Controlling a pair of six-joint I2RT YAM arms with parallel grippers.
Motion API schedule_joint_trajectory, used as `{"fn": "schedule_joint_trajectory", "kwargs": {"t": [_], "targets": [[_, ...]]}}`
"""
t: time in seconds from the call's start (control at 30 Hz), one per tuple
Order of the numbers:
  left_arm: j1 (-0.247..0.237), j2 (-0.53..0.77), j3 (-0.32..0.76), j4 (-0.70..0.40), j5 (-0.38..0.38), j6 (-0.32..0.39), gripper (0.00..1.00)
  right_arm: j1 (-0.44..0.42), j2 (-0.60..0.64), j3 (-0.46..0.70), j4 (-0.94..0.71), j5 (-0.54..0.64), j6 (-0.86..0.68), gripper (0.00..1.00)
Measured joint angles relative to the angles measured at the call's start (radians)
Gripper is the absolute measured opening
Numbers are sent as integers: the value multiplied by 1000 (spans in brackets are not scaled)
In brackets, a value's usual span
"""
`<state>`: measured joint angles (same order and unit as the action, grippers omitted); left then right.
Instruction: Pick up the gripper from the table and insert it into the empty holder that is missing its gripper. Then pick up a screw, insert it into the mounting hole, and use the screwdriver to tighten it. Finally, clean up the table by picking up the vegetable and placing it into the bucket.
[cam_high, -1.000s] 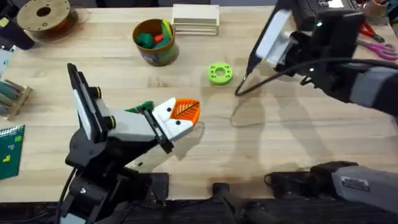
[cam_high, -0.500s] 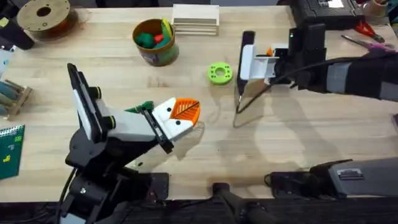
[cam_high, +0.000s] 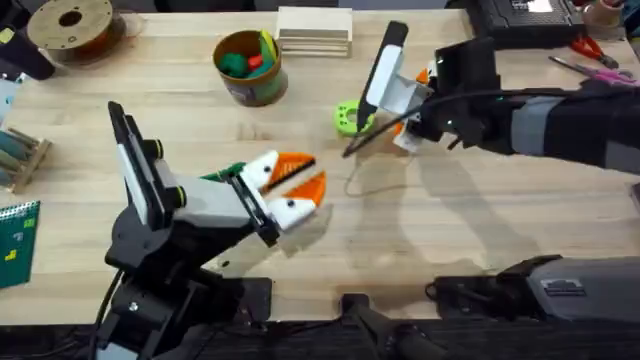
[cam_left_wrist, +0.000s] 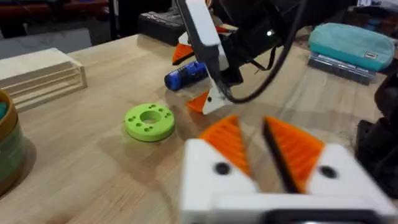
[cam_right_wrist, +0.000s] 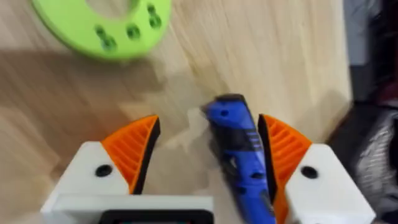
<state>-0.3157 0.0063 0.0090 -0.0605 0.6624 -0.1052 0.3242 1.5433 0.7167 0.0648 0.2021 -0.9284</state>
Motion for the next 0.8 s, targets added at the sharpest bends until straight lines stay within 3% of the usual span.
{"fn": "schedule_joint_trajectory", "kwargs": {"t": [0.13, 0.17, 0.37, 0.57, 0.67, 0.8], "targets": [[0, 0, 0, 0, 0, 0, 895, 52, -34, -15, -24, -4, 177, 926], [0, 0, 0, 0, 0, -1, 962, 66, -53, -21, -27, -5, 218, 926], [0, 0, 0, 0, -11, 0, 987, 118, -196, -25, -27, -8, 379, 926], [0, 0, 2, 35, -83, -12, 987, 151, -290, -25, -25, -8, 455, 926], [0, 7, 38, -36, -145, -32, 987, 166, -296, -25, -25, -8, 467, 926], [0, 81, 179, -188, -219, -6, 987, 183, -296, -25, -26, -8, 476, 926]]}}
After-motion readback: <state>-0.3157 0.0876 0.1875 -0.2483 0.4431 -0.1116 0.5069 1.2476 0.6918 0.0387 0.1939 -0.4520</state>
